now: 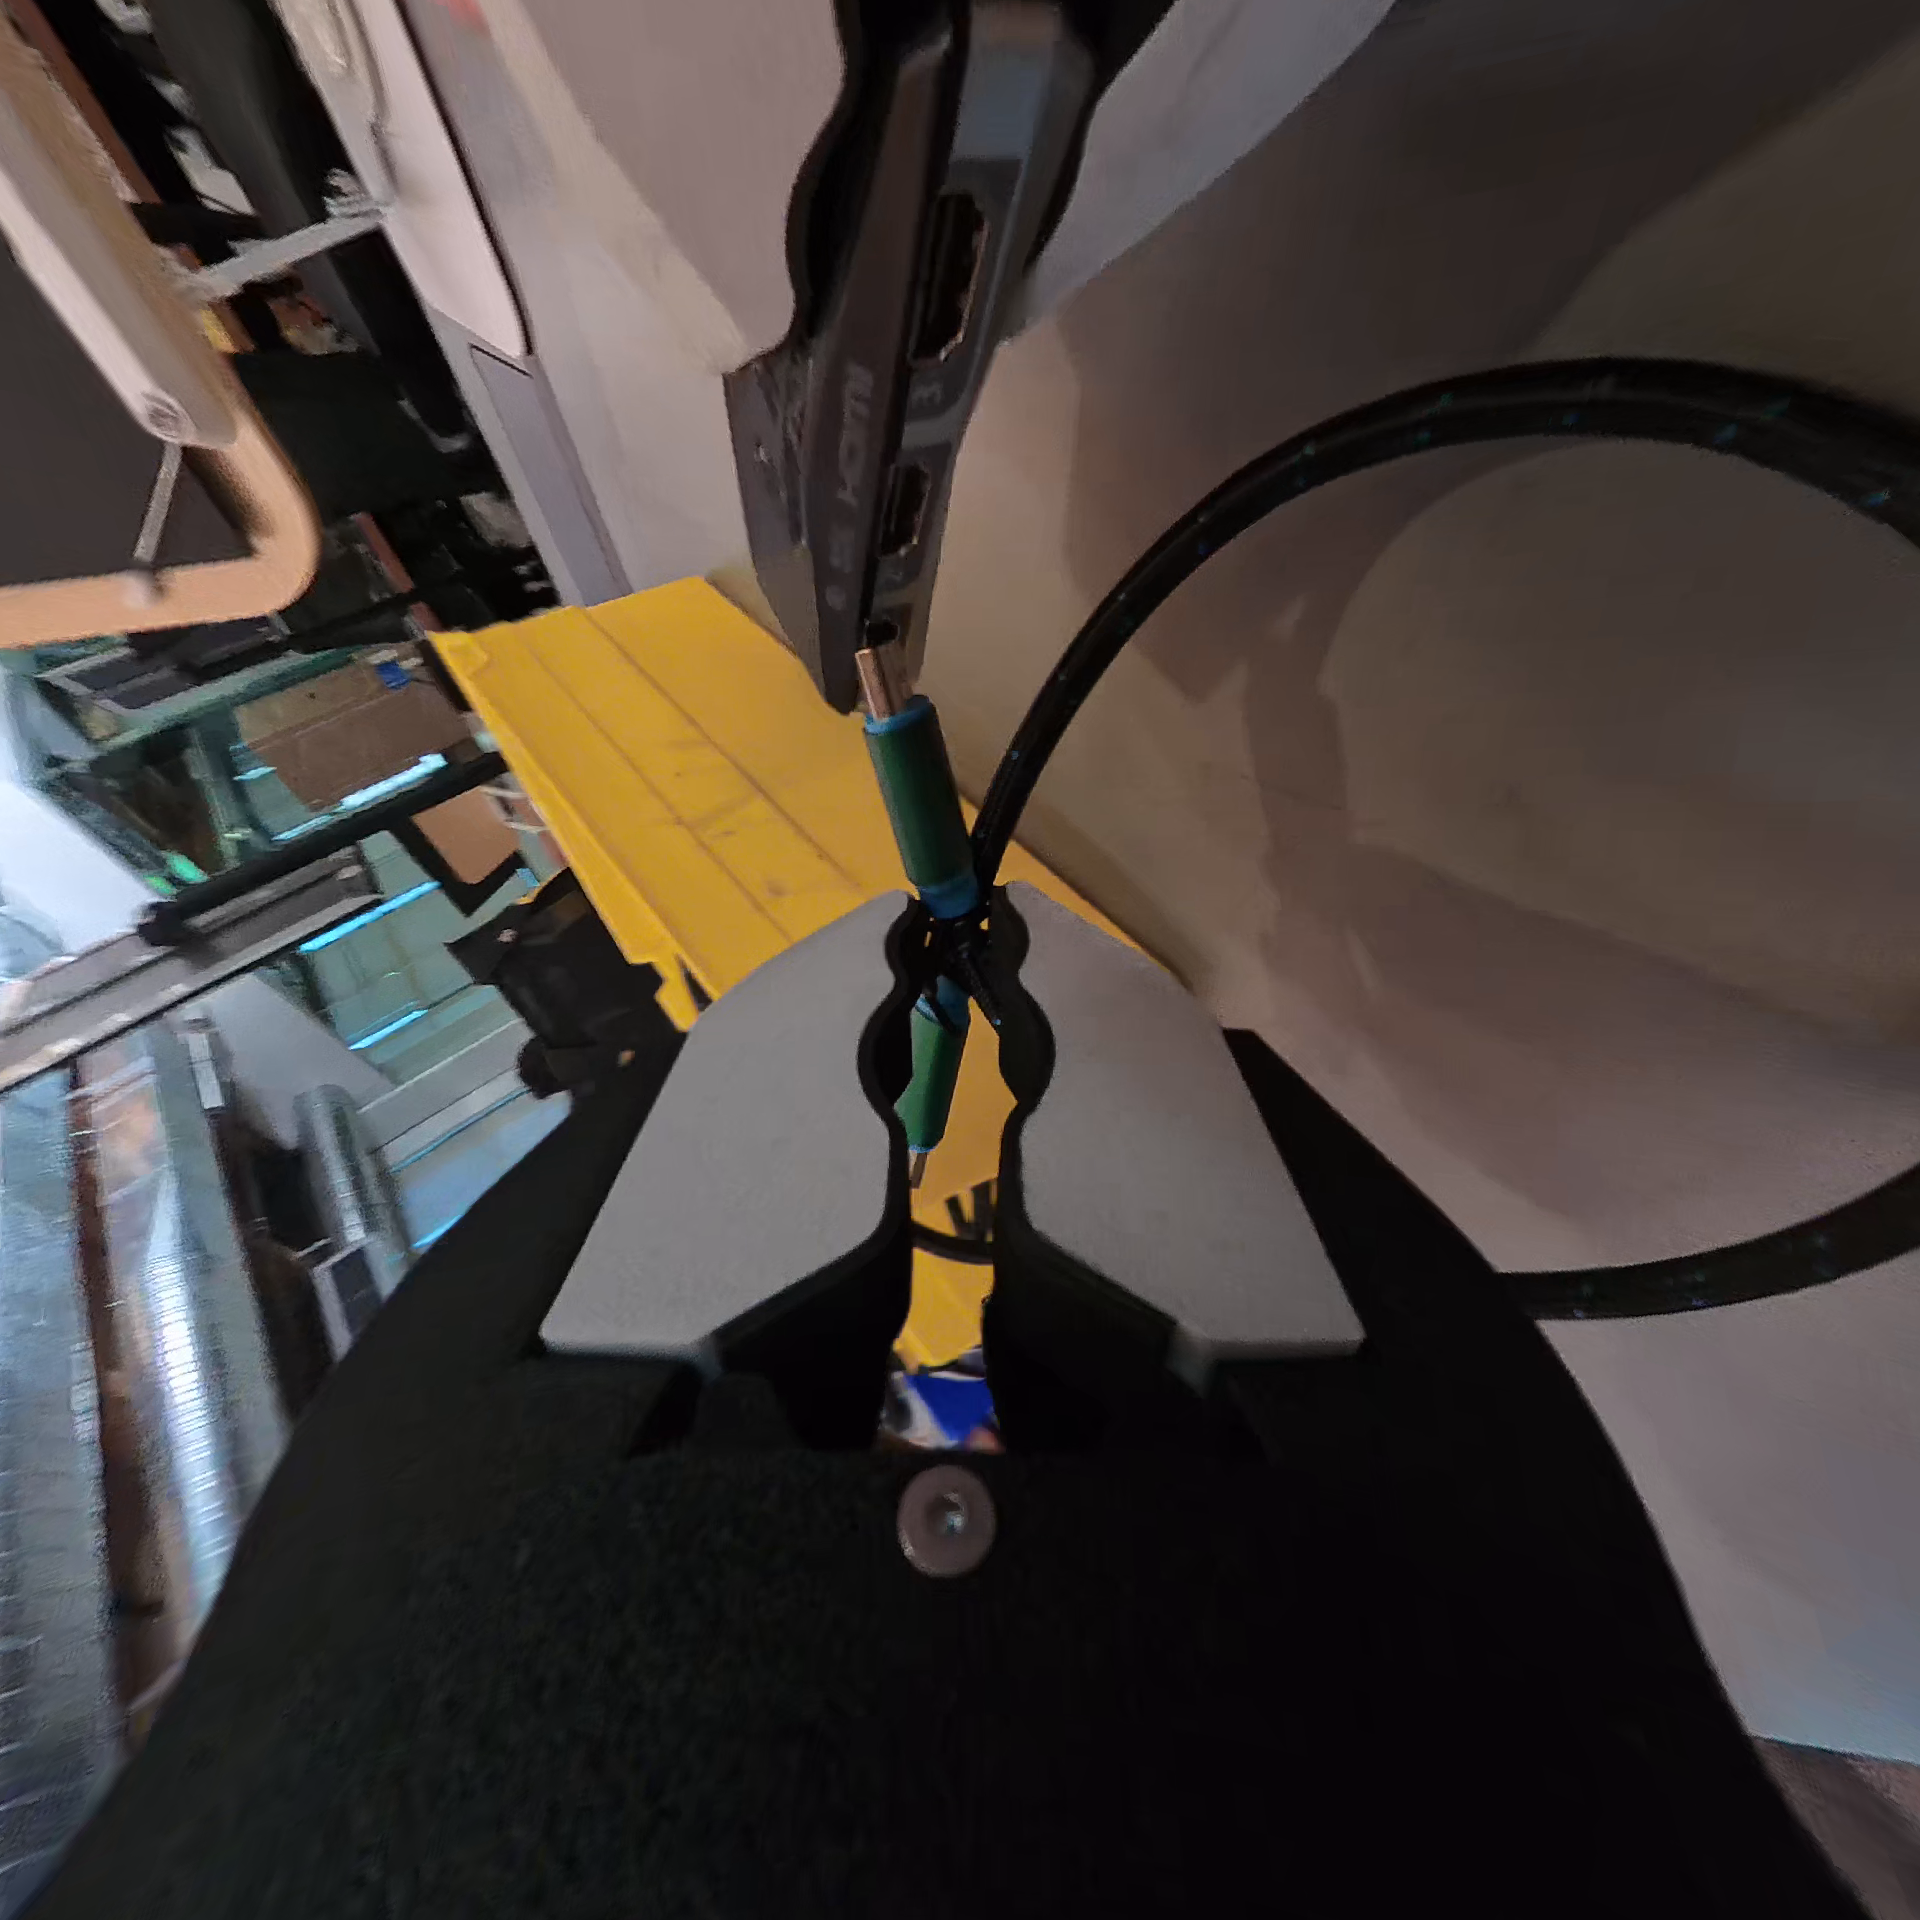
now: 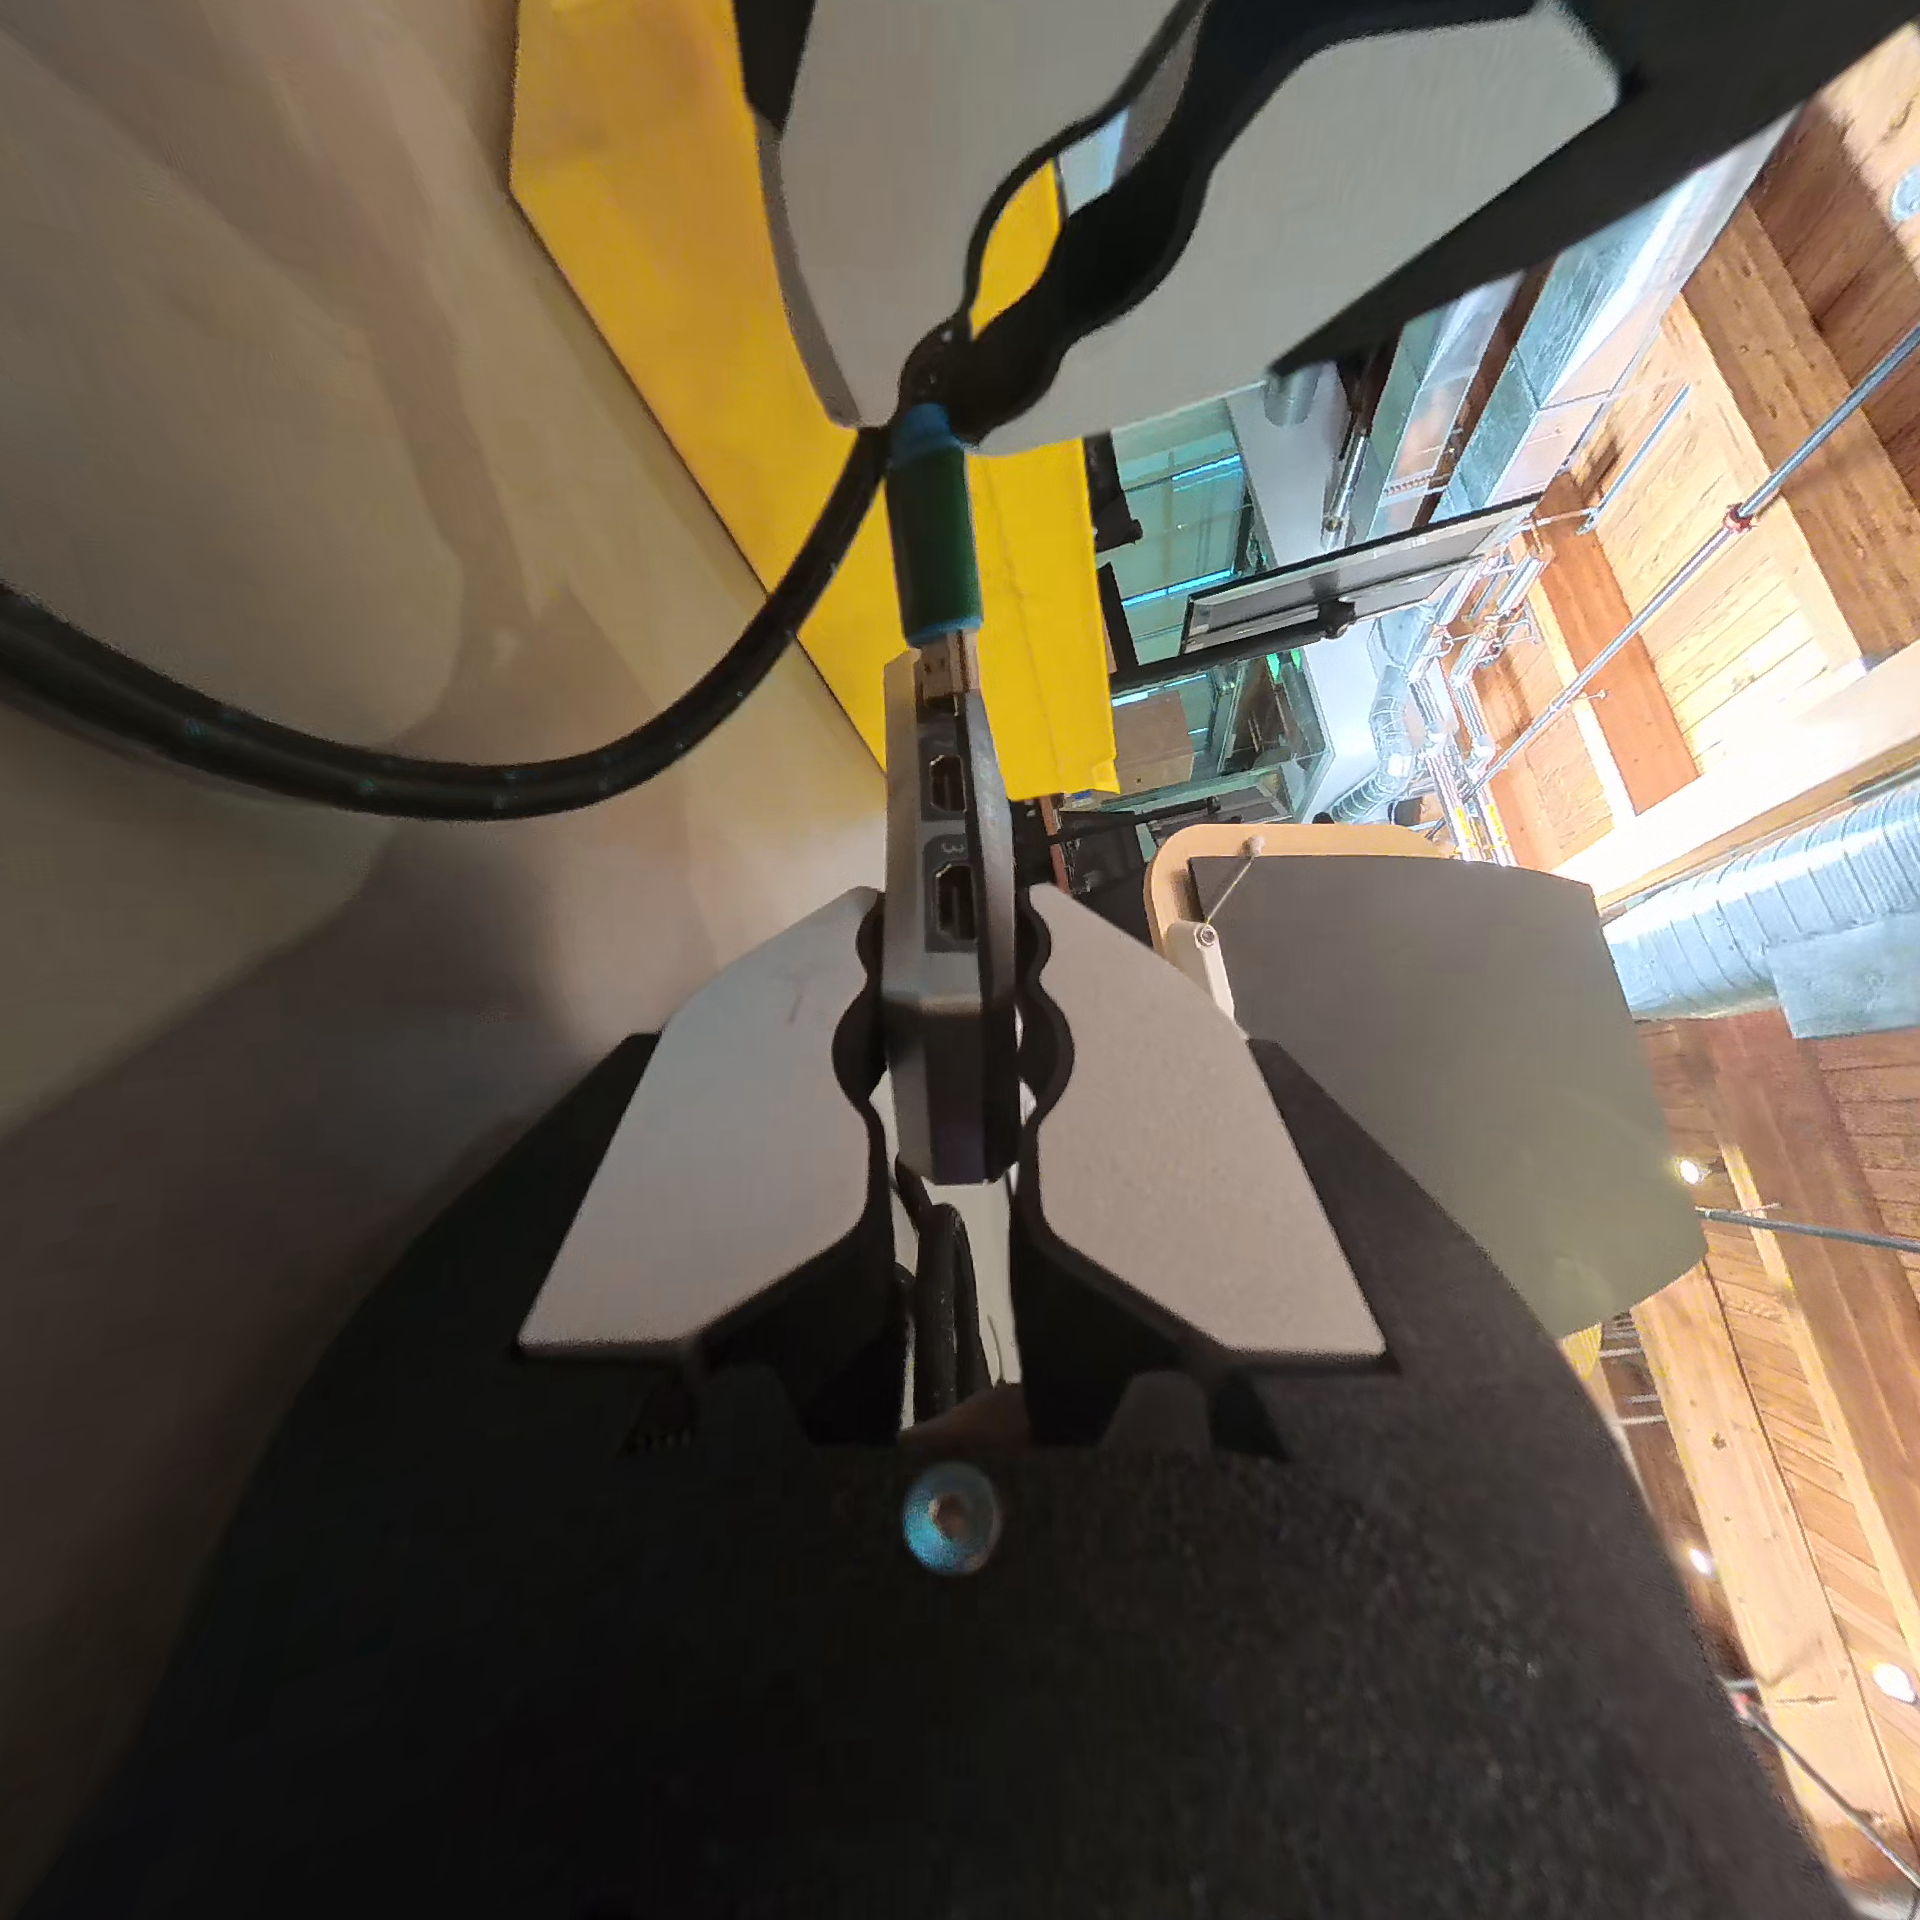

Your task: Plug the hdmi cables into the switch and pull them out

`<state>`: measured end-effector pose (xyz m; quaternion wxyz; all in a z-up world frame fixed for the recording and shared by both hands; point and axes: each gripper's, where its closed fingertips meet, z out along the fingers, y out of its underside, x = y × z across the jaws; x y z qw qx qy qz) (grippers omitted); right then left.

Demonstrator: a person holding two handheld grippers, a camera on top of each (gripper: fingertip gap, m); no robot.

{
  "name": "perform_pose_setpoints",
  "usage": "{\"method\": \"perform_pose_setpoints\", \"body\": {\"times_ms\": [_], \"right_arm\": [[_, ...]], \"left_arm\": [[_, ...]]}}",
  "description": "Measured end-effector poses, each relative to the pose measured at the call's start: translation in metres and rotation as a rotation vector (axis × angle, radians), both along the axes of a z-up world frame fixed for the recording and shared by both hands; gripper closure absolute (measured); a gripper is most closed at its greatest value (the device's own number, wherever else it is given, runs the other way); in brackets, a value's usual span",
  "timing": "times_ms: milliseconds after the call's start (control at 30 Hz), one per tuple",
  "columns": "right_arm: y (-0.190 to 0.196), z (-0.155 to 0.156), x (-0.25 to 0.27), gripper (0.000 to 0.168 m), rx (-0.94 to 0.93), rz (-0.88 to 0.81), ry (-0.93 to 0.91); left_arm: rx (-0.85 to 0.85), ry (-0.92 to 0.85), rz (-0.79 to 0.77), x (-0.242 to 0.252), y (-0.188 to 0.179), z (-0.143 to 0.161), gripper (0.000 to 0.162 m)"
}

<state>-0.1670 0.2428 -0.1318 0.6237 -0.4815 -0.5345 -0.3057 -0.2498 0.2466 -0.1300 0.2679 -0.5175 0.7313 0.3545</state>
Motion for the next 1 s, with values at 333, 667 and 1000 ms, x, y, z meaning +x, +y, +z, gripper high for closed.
{"method": "perform_pose_setpoints", "body": {"times_ms": [333, 667, 1000], "right_arm": [[-0.001, -0.002, 0.002, 0.147, -0.021, 0.002, 0.009], [-0.002, -0.004, 0.002, 0.147, -0.034, 0.006, 0.015], [-0.003, -0.004, 0.003, 0.146, -0.042, 0.010, 0.022]], "left_arm": [[-0.984, -0.893, 0.445, -0.051, -0.089, -0.054, 0.145], [-1.421, -1.408, 0.582, -0.054, -0.083, -0.028, 0.124], [-1.389, -1.045, 0.527, -0.007, -0.121, -0.054, 0.145]]}}
